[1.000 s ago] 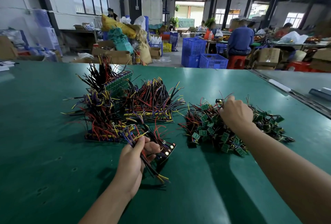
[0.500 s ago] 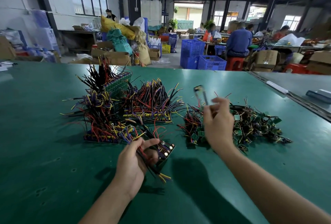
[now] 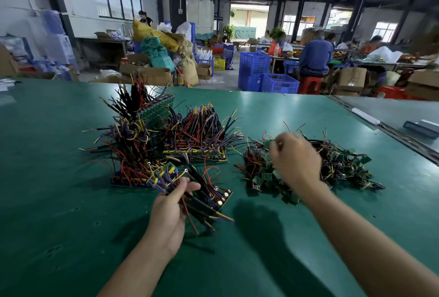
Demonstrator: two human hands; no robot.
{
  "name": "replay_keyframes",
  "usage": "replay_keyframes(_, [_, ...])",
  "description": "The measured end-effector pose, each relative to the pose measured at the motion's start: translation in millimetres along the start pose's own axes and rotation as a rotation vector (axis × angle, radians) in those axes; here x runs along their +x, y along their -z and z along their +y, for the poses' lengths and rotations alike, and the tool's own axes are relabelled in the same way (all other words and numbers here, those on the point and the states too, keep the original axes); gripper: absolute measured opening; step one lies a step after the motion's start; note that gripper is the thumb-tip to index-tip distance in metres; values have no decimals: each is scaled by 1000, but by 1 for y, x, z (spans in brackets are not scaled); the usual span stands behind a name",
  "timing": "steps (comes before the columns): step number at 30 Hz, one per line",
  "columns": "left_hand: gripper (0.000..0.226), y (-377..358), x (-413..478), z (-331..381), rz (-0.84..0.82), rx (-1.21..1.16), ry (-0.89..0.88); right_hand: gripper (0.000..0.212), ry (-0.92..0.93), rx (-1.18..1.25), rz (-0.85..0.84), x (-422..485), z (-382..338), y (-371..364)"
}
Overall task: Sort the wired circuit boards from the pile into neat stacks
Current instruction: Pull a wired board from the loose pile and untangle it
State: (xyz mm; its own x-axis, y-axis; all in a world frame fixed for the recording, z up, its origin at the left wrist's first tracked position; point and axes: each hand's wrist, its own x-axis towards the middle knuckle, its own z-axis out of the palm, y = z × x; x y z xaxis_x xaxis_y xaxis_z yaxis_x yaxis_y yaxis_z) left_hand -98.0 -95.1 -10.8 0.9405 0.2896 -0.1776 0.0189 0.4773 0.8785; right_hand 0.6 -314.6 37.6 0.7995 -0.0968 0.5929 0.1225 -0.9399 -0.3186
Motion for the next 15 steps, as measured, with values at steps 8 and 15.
replay_keyframes(8, [18,-5,-2,-4,-40,-49,55,31,-41,-298,-309,37,52,-14])
replay_keyframes(15, [19,-6,-4,-2,-68,-61,57,38,-86,-272,-303,43,52,-14])
